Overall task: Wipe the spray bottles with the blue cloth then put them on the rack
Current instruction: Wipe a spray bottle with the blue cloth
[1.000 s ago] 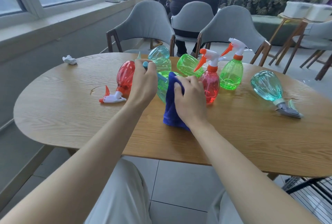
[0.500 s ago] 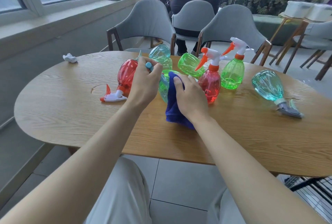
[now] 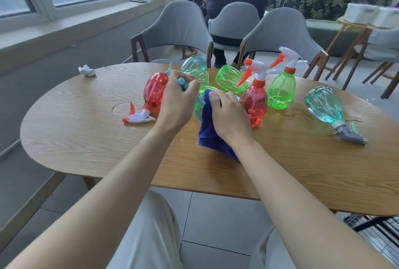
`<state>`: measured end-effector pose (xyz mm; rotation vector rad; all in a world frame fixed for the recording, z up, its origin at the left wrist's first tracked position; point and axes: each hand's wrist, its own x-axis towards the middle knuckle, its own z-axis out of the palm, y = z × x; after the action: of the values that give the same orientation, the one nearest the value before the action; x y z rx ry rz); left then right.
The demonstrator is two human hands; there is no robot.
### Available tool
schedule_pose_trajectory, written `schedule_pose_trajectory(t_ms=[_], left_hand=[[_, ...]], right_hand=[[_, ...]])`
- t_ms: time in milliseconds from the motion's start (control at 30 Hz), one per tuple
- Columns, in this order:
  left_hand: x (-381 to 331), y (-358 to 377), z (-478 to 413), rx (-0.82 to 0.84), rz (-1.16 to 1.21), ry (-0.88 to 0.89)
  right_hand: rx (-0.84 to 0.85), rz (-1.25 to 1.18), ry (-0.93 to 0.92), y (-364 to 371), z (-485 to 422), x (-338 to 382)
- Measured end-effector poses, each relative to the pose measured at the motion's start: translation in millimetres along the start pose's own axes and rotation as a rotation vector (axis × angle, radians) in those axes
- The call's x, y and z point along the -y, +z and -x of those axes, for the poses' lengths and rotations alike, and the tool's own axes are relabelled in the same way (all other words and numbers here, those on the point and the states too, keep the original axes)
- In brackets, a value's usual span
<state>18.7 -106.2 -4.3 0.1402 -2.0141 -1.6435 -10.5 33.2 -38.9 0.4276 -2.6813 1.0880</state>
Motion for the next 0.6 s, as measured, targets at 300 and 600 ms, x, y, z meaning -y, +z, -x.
schedule_pose_trajectory(t_ms=[300,600], left_hand=[[4,4,0,-0.029,-0.015,0.021],[0,8,2,0.016,-0.015,0.055]], right_hand=[[-0.038,0.11,-0.206,4,4,9],[0.012,-0.02,0.029,-11,-1,-3]])
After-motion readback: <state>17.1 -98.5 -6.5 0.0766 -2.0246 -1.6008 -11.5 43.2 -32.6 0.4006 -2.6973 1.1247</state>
